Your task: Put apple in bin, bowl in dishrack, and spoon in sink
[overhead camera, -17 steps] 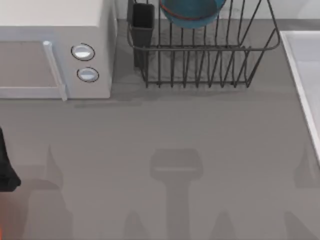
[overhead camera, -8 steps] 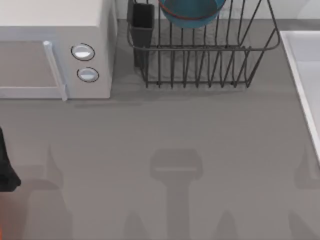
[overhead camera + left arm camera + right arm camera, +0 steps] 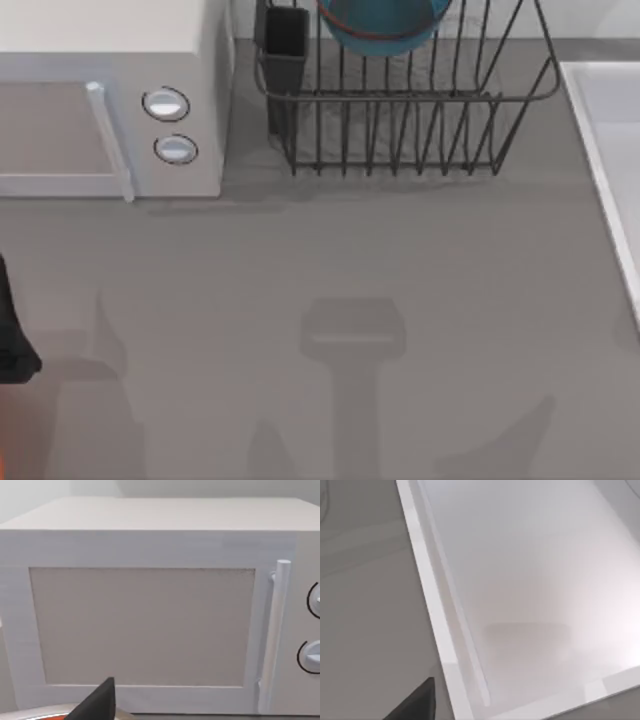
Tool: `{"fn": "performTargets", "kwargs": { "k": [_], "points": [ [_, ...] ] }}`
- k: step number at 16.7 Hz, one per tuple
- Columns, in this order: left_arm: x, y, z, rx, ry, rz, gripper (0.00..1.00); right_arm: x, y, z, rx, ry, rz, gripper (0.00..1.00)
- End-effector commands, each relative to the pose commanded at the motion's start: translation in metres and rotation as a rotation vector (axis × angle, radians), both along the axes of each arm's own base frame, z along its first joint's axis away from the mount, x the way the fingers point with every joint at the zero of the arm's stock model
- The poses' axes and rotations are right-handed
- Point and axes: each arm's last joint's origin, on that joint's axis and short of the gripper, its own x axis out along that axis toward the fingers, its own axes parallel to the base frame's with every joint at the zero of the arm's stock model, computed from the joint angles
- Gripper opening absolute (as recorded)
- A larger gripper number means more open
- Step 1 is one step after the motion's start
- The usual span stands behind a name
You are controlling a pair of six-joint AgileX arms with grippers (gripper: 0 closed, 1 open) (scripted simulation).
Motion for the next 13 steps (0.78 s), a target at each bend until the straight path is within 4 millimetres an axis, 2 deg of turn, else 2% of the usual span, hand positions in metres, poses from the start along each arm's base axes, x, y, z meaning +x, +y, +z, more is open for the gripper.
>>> {"fn": "performTargets", "kwargs": {
  "k": [4,7,10,13],
  "points": [
    [0.000,0.000,0.000,0.000,0.000,0.000,1.00,0.033,-0.020,0.001,0.162,0.407,-0.188,1.00],
    [0.000,0.000,0.000,0.000,0.000,0.000,1.00,0.056,-0.036,-0.003,0.267,0.649,-0.324,1.00],
    [0.000,0.000,0.000,0.000,0.000,0.000,1.00,0.073,-0.050,-0.005,0.345,0.799,-0.426,1.00],
    [0.000,0.000,0.000,0.000,0.000,0.000,1.00,0.082,-0.058,-0.006,0.386,0.865,-0.478,1.00]
  ]
}}
